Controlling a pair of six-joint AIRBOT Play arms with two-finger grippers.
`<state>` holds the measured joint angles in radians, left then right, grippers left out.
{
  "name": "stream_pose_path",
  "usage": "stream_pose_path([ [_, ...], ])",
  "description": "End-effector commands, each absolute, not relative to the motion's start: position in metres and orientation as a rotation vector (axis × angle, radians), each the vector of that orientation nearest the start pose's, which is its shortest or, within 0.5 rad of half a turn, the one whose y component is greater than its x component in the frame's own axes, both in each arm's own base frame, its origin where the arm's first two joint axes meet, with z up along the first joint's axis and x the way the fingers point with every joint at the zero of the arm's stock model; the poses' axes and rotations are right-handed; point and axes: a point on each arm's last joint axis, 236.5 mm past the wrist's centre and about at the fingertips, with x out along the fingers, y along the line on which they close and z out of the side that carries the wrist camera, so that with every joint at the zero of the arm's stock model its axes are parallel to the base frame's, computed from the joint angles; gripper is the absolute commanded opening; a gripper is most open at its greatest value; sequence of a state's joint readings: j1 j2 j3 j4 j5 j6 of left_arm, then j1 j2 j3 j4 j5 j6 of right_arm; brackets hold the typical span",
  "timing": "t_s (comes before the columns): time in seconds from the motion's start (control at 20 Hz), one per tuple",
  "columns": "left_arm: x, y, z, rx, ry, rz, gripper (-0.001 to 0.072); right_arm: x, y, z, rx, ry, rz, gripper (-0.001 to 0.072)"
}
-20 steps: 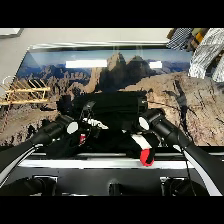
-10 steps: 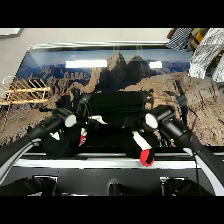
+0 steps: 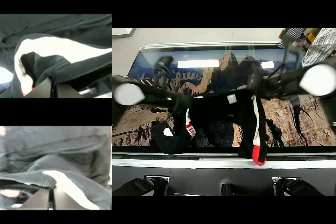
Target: Fold the clothes and pants, and hang the long-sleeved shirts on hangers.
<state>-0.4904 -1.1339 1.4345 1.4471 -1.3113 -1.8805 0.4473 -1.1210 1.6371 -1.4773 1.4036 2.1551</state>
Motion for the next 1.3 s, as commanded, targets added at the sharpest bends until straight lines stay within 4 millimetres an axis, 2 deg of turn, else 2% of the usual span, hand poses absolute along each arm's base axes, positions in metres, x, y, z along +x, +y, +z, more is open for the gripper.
stream_pose_path([
  [0.0,0.306,-0.2,0.218,-0.146,1.026,-0.4,0.003,0.313,0.196,0.293,0.421,0.951,0.342,0.0039],
  [0.05,0.299,-0.2,0.229,-0.146,1.014,-0.411,0.003,0.309,0.201,0.305,0.433,0.938,0.375,0.0039],
  [0.15,0.286,-0.199,0.238,-0.153,1.036,-0.412,0.003,0.3,0.207,0.321,0.442,0.934,0.423,0.0039],
  [0.25,0.275,-0.197,0.233,-0.148,1.086,-0.399,0.003,0.296,0.204,0.317,0.399,0.961,0.419,0.0039],
  [0.4,0.273,-0.196,0.214,-0.15,1.139,-0.374,0.003,0.293,0.182,0.269,0.216,1.11,0.317,0.004],
  [0.55,0.267,-0.192,0.162,-0.118,1.257,-0.33,0.003,0.295,0.164,0.211,0.008,1.193,0.184,0.0039],
  [0.65,0.27,-0.196,0.123,-0.123,1.293,-0.315,0.003,0.296,0.171,0.168,0.004,1.236,0.145,0.0038],
  [0.85,0.284,-0.221,0.063,-0.209,1.31,-0.336,0.003,0.311,0.189,0.086,0.147,1.251,0.084,0.0038],
  [0.9,0.286,-0.222,0.051,-0.208,1.326,-0.327,0.003,0.315,0.196,0.072,0.195,1.241,0.083,0.0039],
  [1.0,0.292,-0.229,0.034,-0.207,1.351,-0.329,0.003,0.32,0.201,0.058,0.275,1.226,0.056,0.0039],
  [1.2,0.295,-0.237,0.019,-0.216,1.382,-0.336,0.0039,0.318,0.207,0.049,0.32,1.257,0.039,0.0039],
  [1.25,0.295,-0.236,0.019,-0.217,1.381,-0.335,0.0111,0.316,0.208,0.048,0.324,1.267,0.041,0.0039],
])
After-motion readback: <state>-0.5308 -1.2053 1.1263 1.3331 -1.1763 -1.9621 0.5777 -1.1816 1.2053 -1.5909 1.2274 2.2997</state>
